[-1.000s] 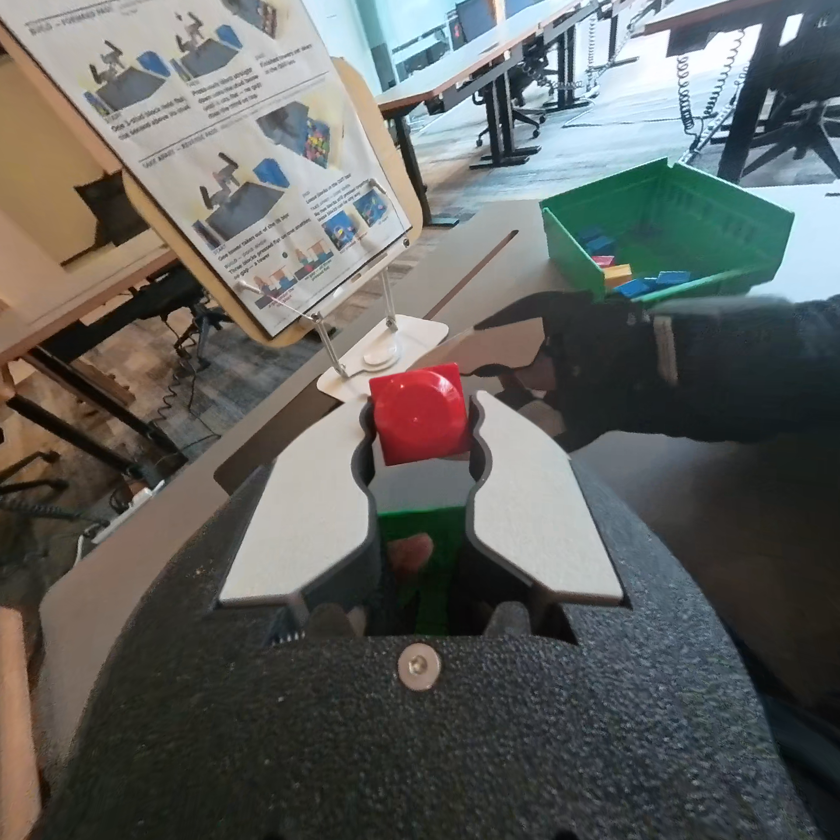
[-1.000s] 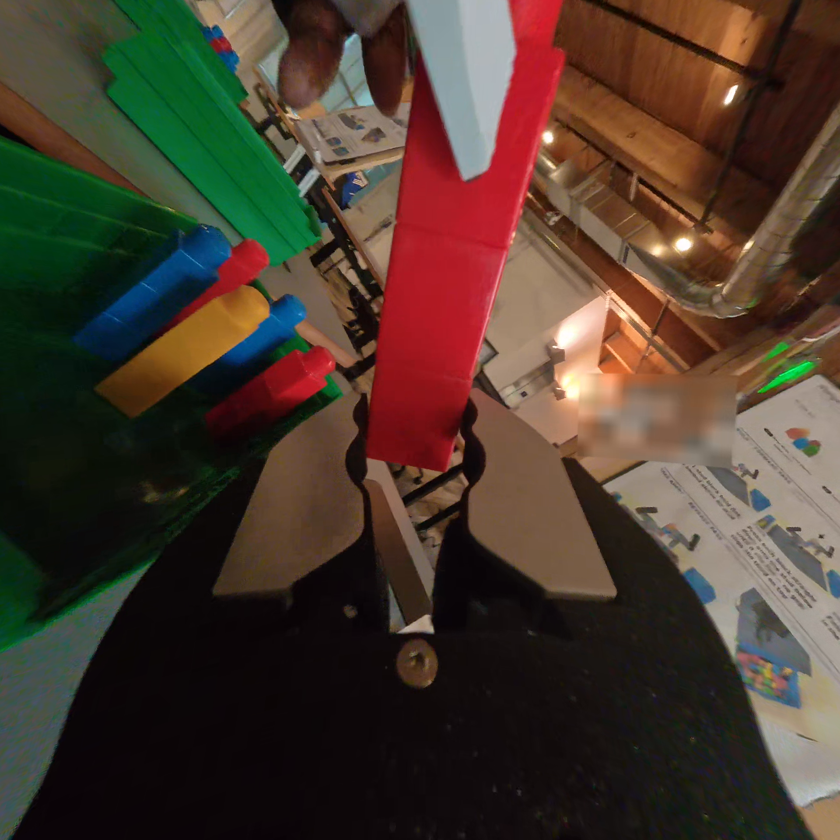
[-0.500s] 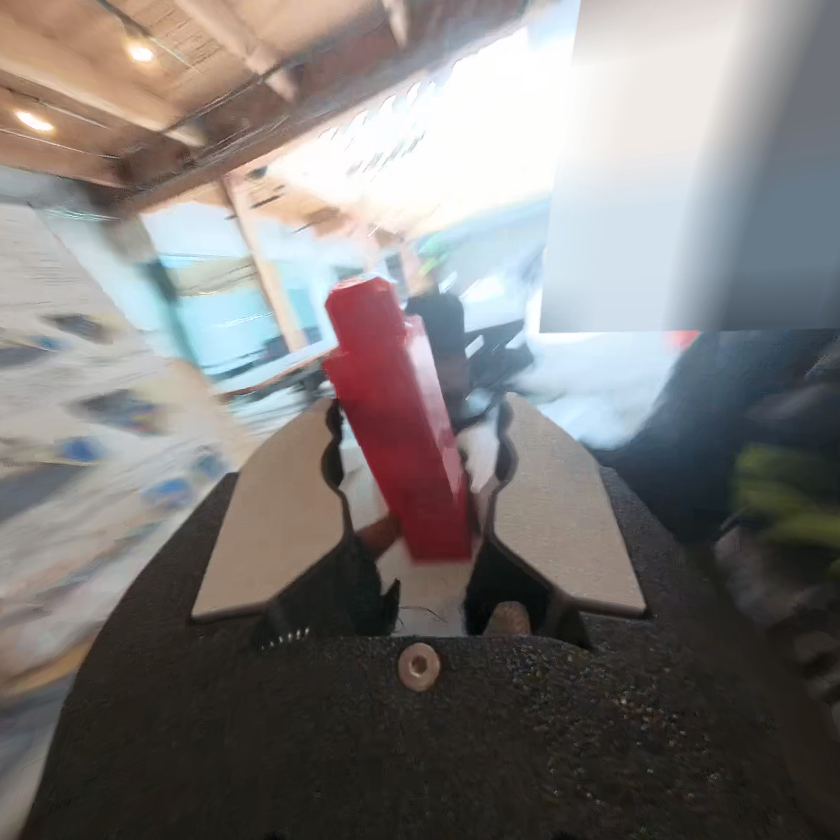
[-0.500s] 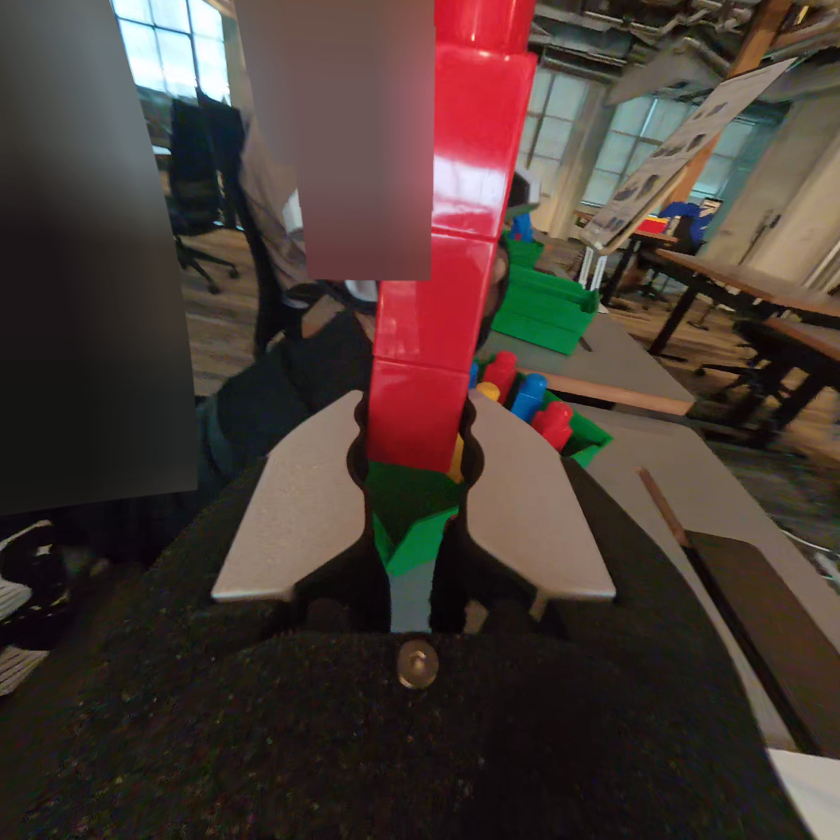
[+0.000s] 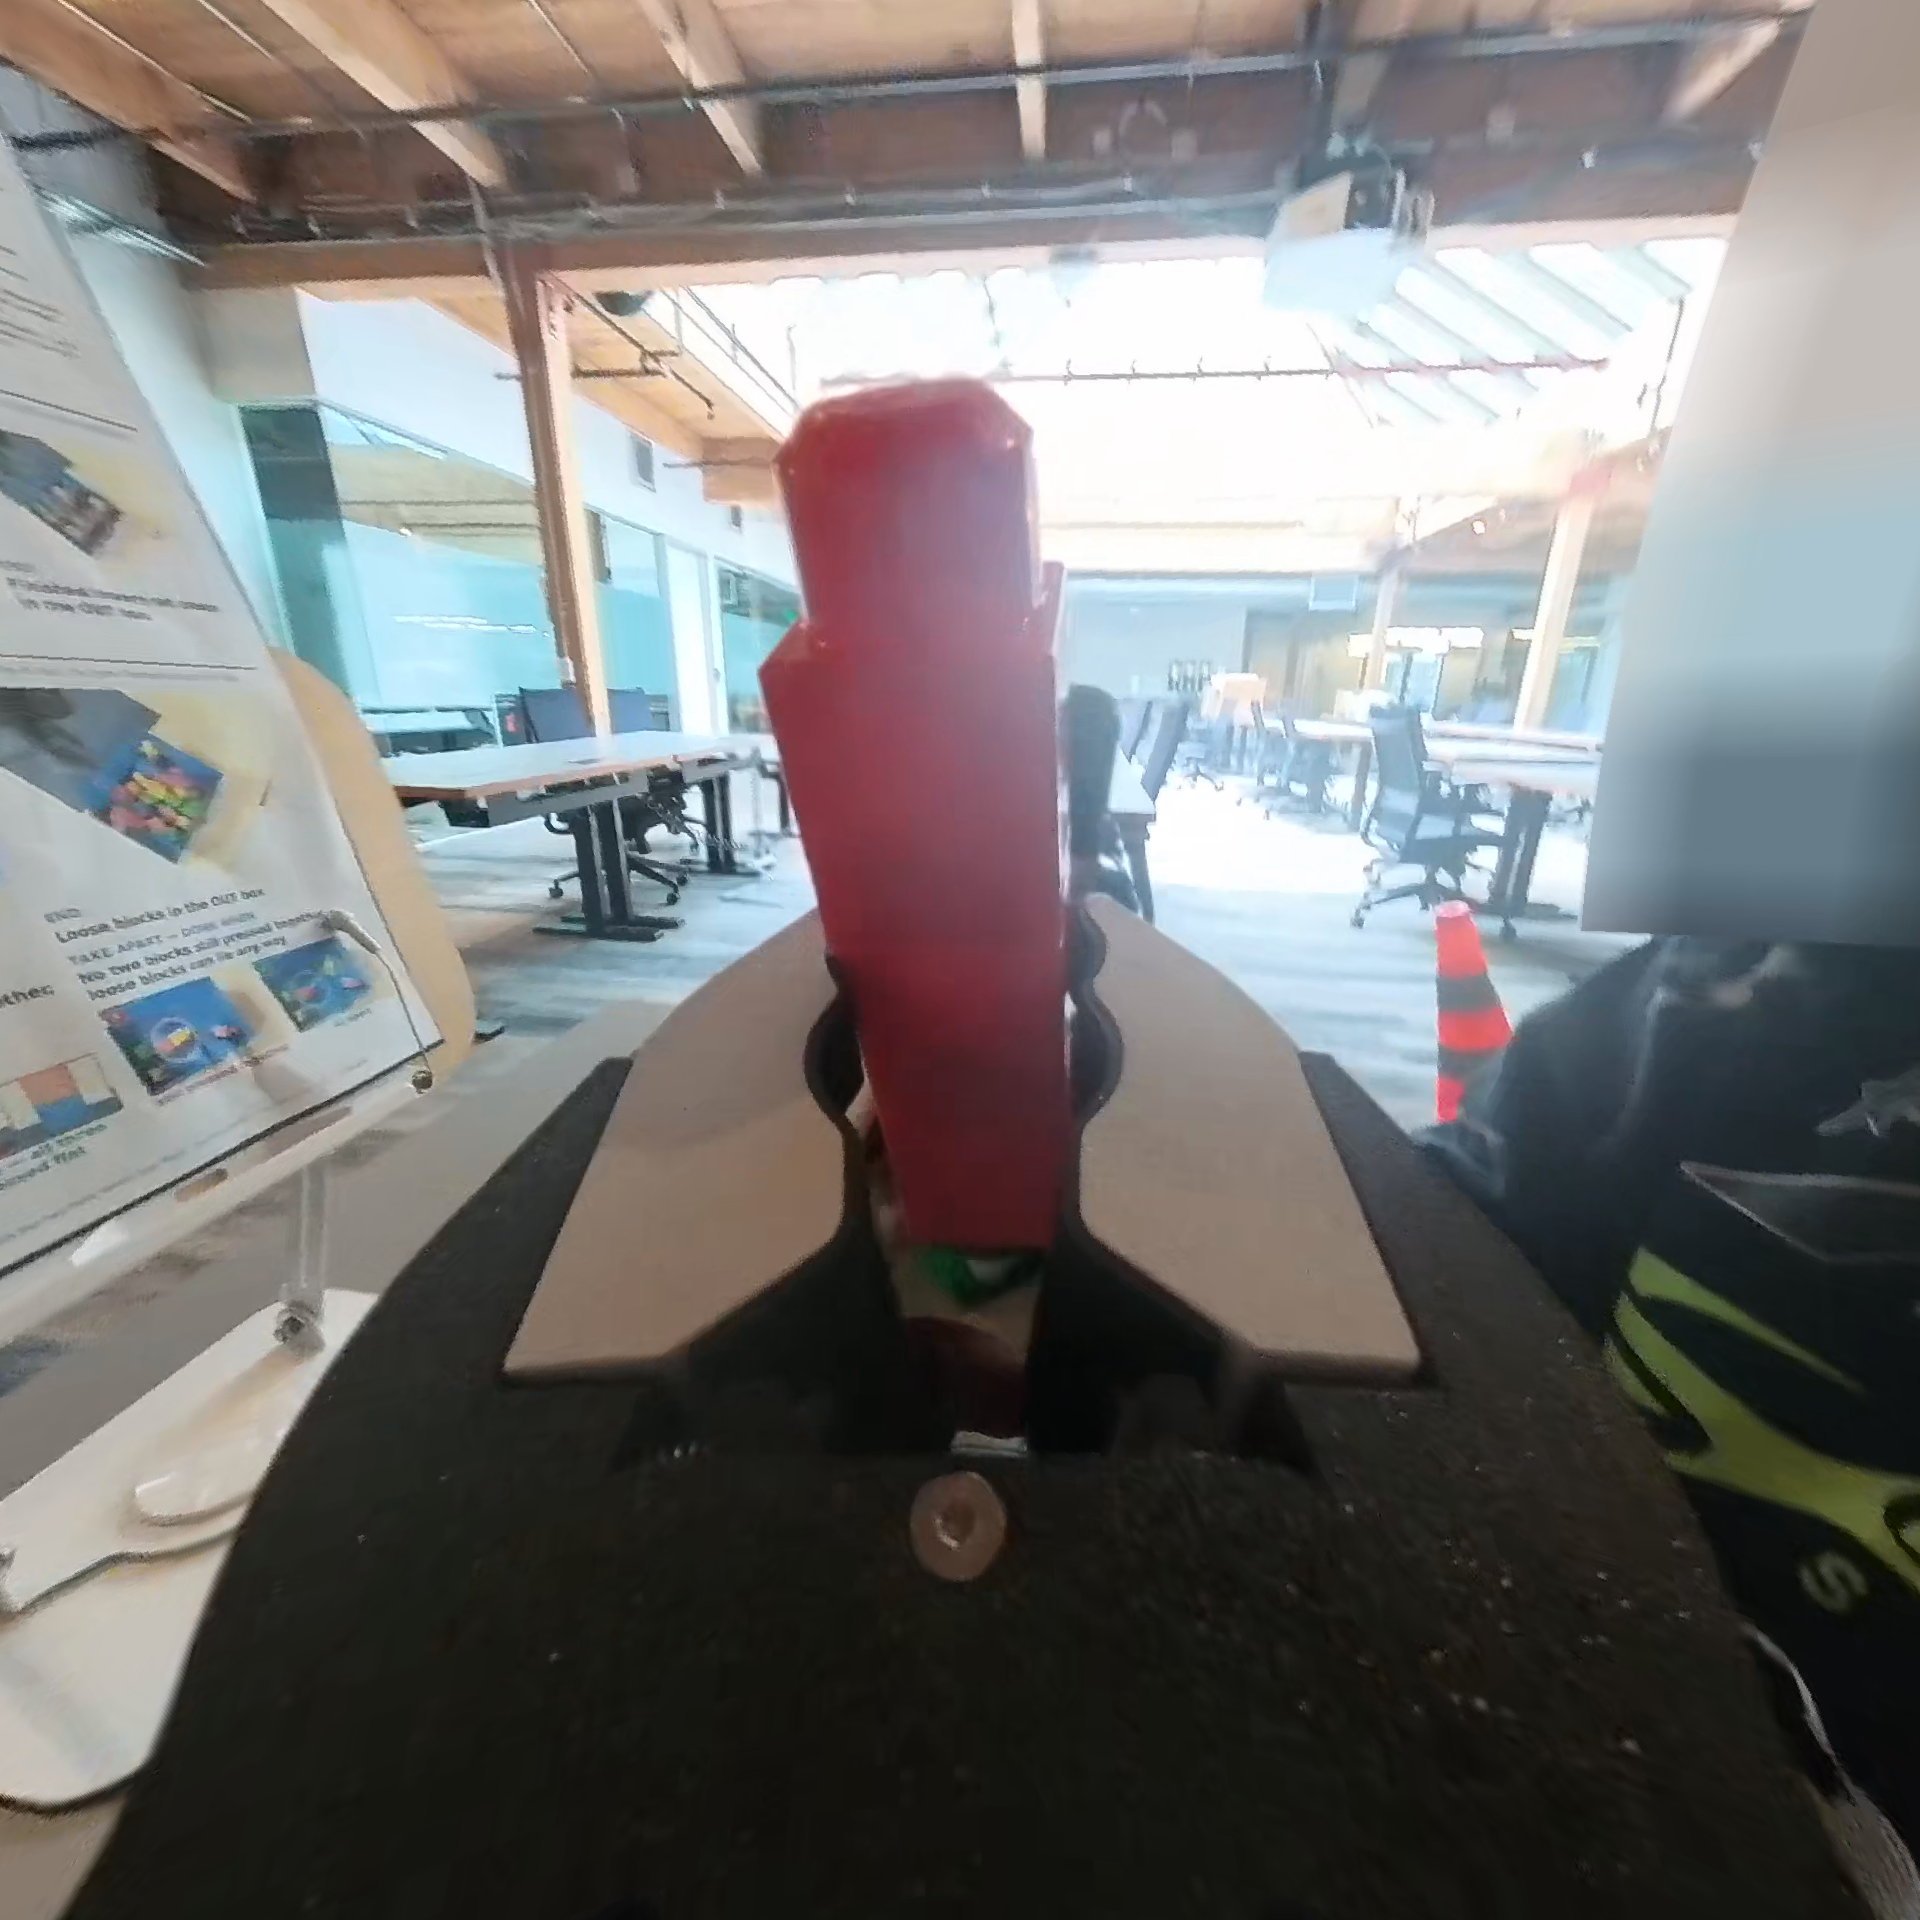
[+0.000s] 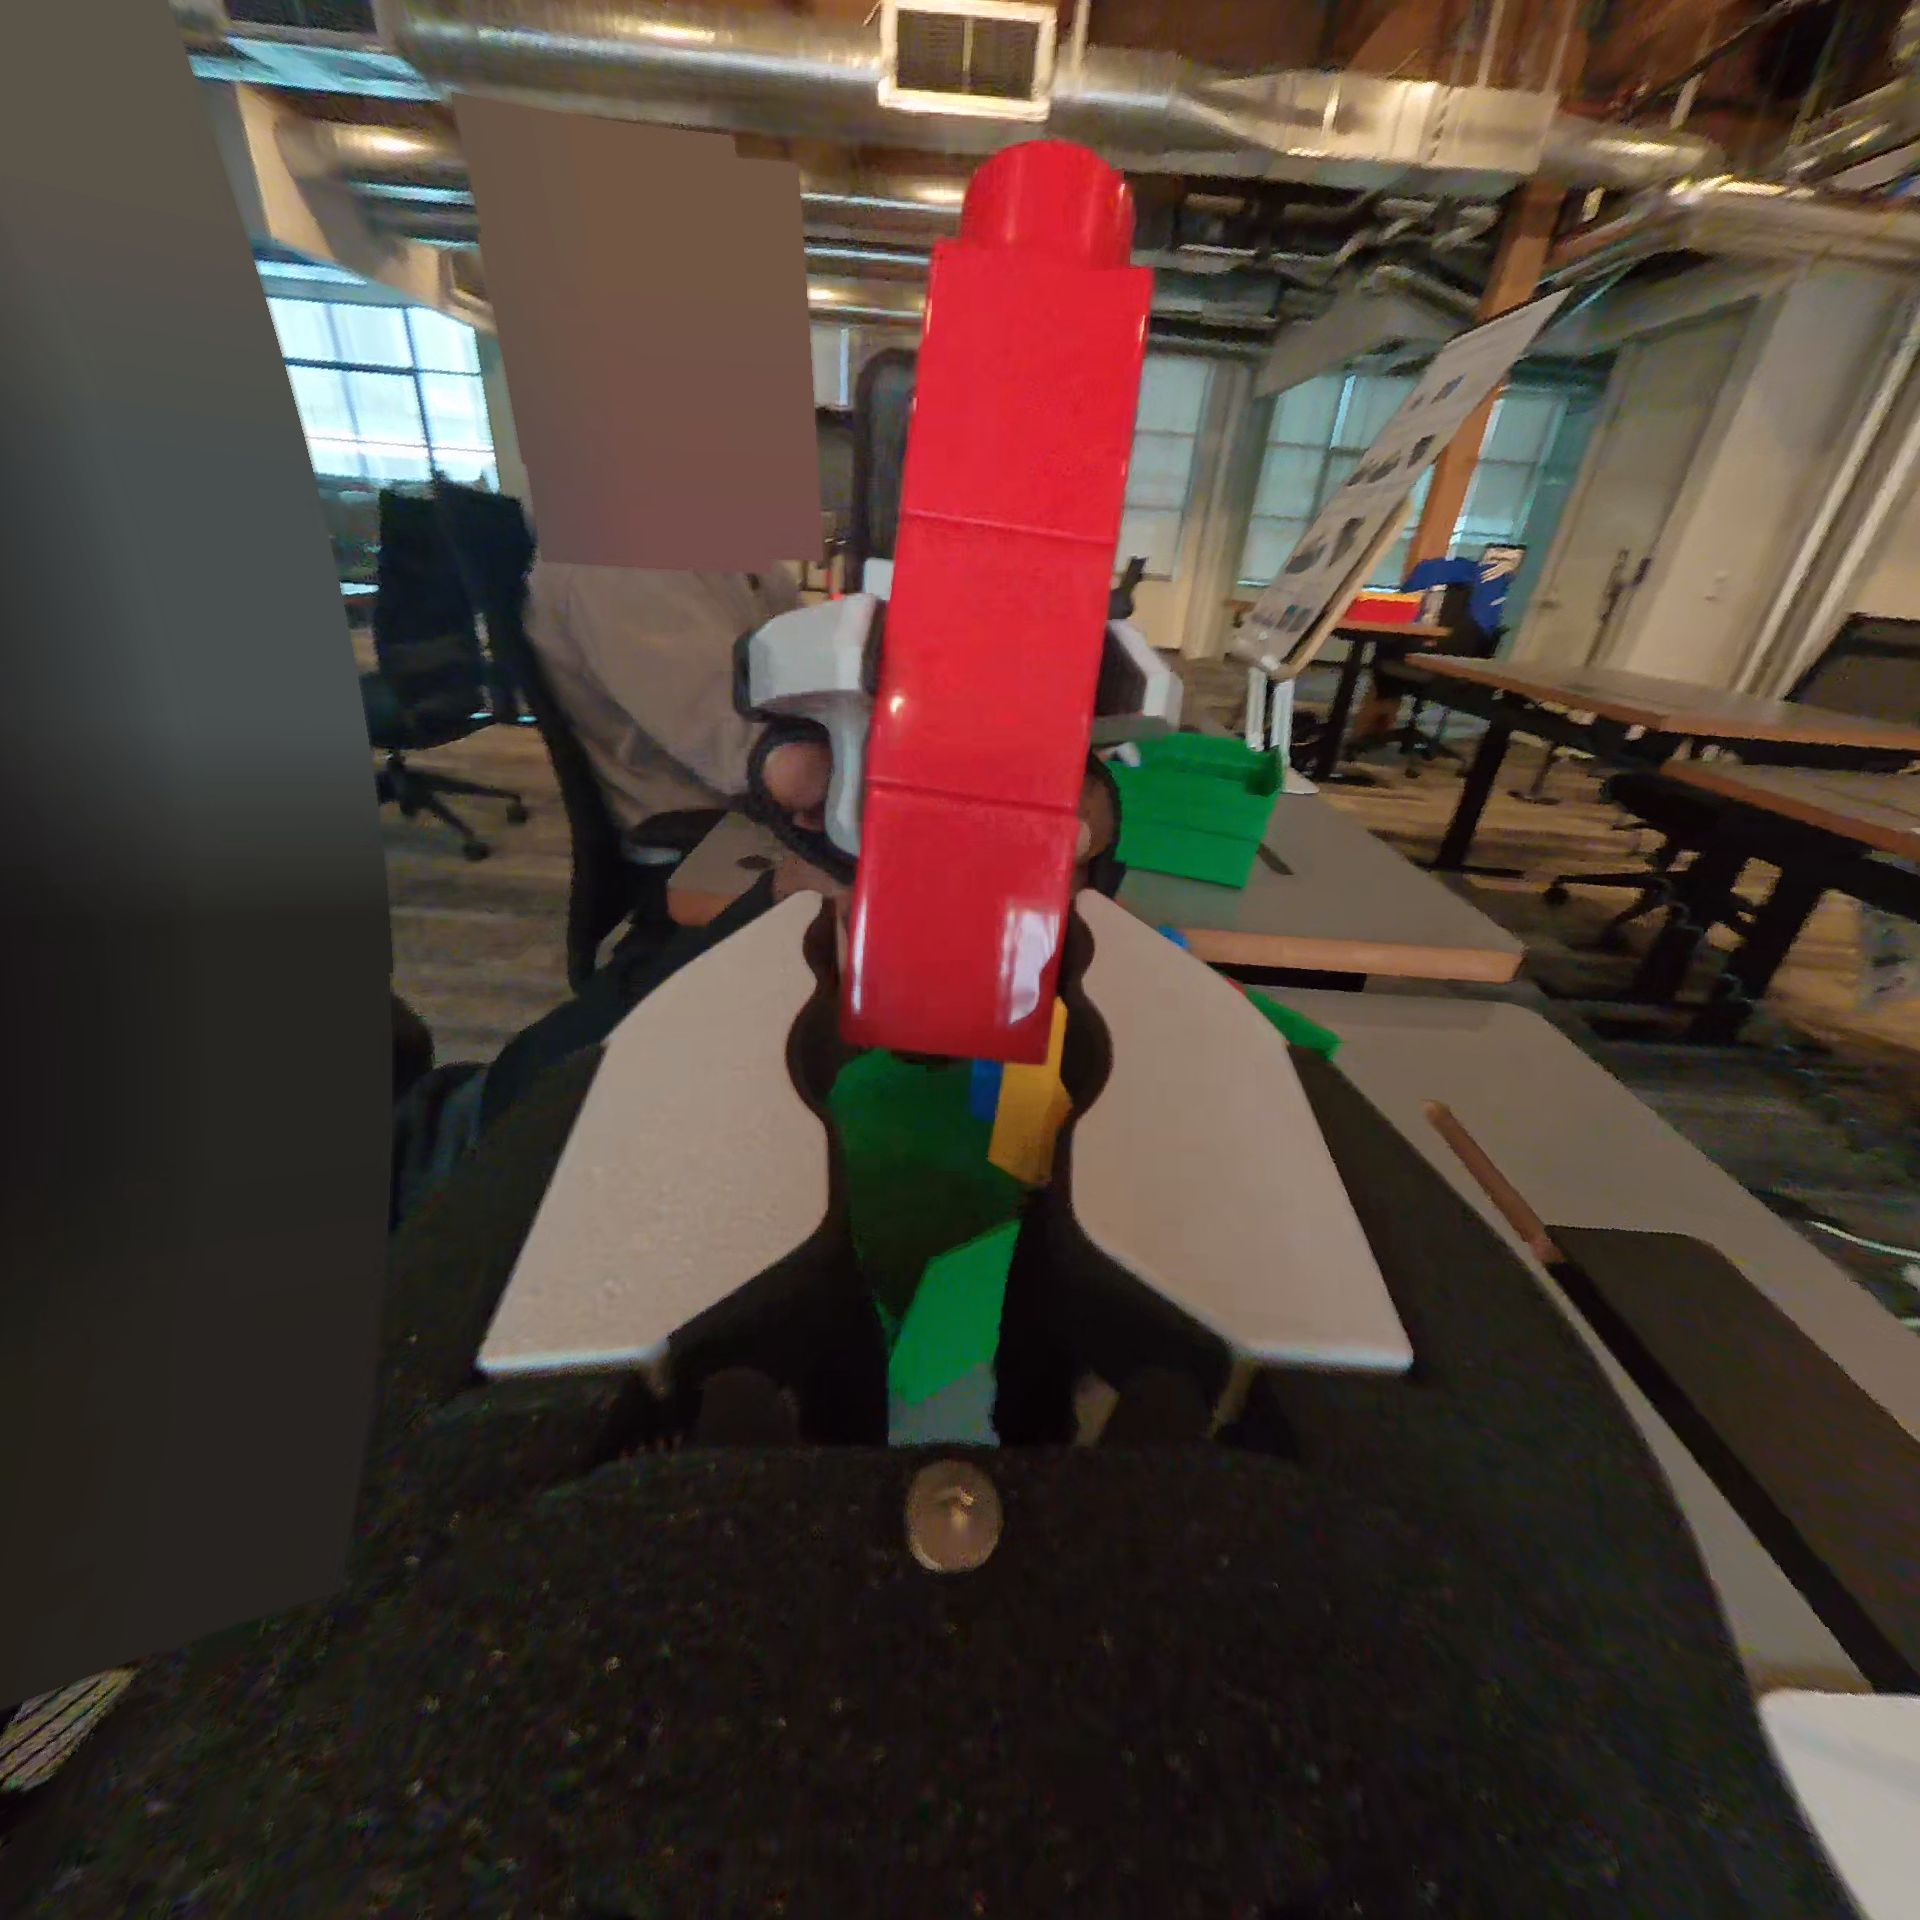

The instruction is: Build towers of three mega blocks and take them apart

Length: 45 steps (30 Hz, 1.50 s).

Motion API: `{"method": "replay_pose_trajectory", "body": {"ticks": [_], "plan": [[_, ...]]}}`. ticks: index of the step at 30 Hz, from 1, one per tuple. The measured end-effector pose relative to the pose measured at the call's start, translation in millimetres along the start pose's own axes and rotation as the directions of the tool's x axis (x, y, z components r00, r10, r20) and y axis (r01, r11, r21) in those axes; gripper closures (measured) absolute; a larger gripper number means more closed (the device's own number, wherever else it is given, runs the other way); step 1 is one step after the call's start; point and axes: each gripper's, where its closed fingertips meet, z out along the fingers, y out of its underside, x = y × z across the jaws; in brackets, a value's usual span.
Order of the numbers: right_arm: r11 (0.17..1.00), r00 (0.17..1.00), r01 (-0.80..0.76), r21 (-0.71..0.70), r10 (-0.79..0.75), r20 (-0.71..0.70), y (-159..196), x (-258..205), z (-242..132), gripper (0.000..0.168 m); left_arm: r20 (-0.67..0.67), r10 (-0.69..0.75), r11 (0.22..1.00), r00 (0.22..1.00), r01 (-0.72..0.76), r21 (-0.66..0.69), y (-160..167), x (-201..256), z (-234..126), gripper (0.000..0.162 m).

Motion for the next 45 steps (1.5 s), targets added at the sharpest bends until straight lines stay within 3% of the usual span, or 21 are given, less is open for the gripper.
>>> {"method": "replay_pose_trajectory", "body": {"ticks": [5,13,30,33,35,37,45], "plan": [[0.995,0.993,0.033,0.098,-0.021,-0.118,-20,10,-4,0.116,0.048,-0.039,0.991,0.998,0.033,0.128,-13,-11,5,0.126],[0.969,0.979,0.067,0.238,-0.017,-0.205,-41,17,-15,0.131,0.033,-0.112,0.964,0.993,0.100,0.245,-26,-13,9,0.125],[0.989,0.991,0.025,0.146,-0.006,-0.131,-45,7,-27,0.133,0.098,-0.050,0.979,0.994,0.029,0.203,-30,-1,19,0.126],[0.997,0.983,0.025,0.072,-0.012,-0.181,-34,22,-41,0.133,0.109,-0.134,0.914,0.985,0.081,0.397,-67,-9,-25,0.127],[0.993,0.985,0.008,0.120,0.013,-0.172,-43,24,-54,0.133,0.267,-0.066,0.937,0.962,-0.032,0.348,-72,-21,-60,0.127],[0.996,0.981,0.028,0.090,-0.010,-0.193,-44,26,-60,0.133,0.300,-0.039,0.939,0.953,-0.068,0.337,-78,-19,-81,0.127],[0.989,0.909,0.133,-0.070,-0.149,-0.388,-47,39,-86,0.132,0.311,0.035,0.969,0.950,-0.108,0.222,-68,-16,-76,0.126]]}}
